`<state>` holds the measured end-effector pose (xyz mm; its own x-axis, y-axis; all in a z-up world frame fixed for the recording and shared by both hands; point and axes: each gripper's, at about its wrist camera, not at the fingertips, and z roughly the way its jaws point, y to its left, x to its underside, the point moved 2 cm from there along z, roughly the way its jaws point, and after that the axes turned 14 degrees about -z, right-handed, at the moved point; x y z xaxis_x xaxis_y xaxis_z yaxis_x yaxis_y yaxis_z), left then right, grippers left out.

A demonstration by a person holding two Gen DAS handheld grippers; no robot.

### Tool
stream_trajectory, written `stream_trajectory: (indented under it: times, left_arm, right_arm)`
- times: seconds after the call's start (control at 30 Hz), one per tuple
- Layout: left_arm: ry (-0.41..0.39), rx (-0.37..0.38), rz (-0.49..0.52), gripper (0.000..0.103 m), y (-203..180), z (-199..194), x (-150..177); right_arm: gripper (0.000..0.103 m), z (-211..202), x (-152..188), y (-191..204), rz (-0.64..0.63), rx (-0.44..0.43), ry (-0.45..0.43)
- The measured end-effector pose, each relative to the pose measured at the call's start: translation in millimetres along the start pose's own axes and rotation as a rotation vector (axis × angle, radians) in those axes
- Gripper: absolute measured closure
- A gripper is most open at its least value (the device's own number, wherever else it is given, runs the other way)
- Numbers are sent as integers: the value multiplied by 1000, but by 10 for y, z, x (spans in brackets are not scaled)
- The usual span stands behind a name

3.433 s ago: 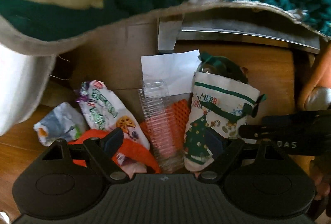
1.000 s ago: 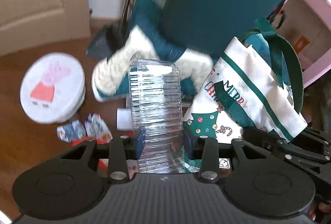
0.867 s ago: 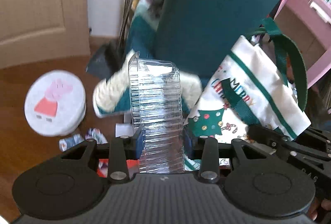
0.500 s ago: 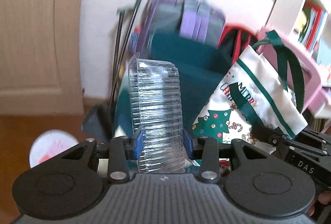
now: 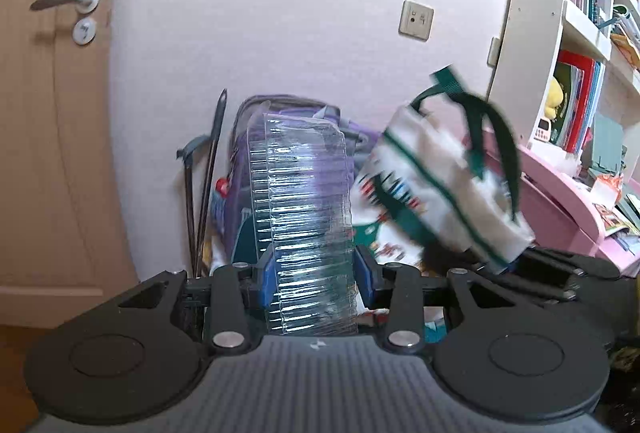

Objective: Collect trash
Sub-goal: 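Lift the container with left tool while right tool carries the tote over the bin, then open right tool to drop the tote while left tool drops the clear container into the bin, then move both tools back down to the trash pile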

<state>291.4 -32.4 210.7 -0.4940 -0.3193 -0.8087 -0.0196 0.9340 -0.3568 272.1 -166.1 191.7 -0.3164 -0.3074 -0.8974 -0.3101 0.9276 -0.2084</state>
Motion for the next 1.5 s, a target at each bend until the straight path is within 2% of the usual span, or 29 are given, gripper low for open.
stream_trajectory:
  times: [0.17, 0.5, 0.67, 0.77, 0.87, 1.0, 1.17, 1.5]
  left_arm:
    - [29, -27, -3, 65, 3, 313, -49]
    - [135, -92, -18, 65, 150, 1287, 63]
    - [194, -124, -20, 65, 266, 1672, 217]
    - [238, -136, -29, 65, 349, 1843, 350]
    - [271, -138, -40, 65, 441, 1945, 475]
    - [269, -111, -39, 66, 464, 1931, 544]
    - [271, -102, -57, 65, 410, 1781, 533]
    - [225, -84, -21, 64, 255, 1125, 480]
  right_arm:
    - [81, 429, 90, -80, -17, -3, 68]
    - [79, 1055, 443, -127, -9, -46, 181]
    - [74, 1304, 616, -136, -7, -73, 252]
    - [74, 1383, 703, -113, -15, -85, 271]
    - [68, 1405, 750, -96, -12, -96, 276]
    - [62, 1404, 742, -104, -16, -96, 279]
    - [61, 1269, 703, -122, -5, -99, 271]
    - [59, 738, 531, -42, -30, -103, 223]
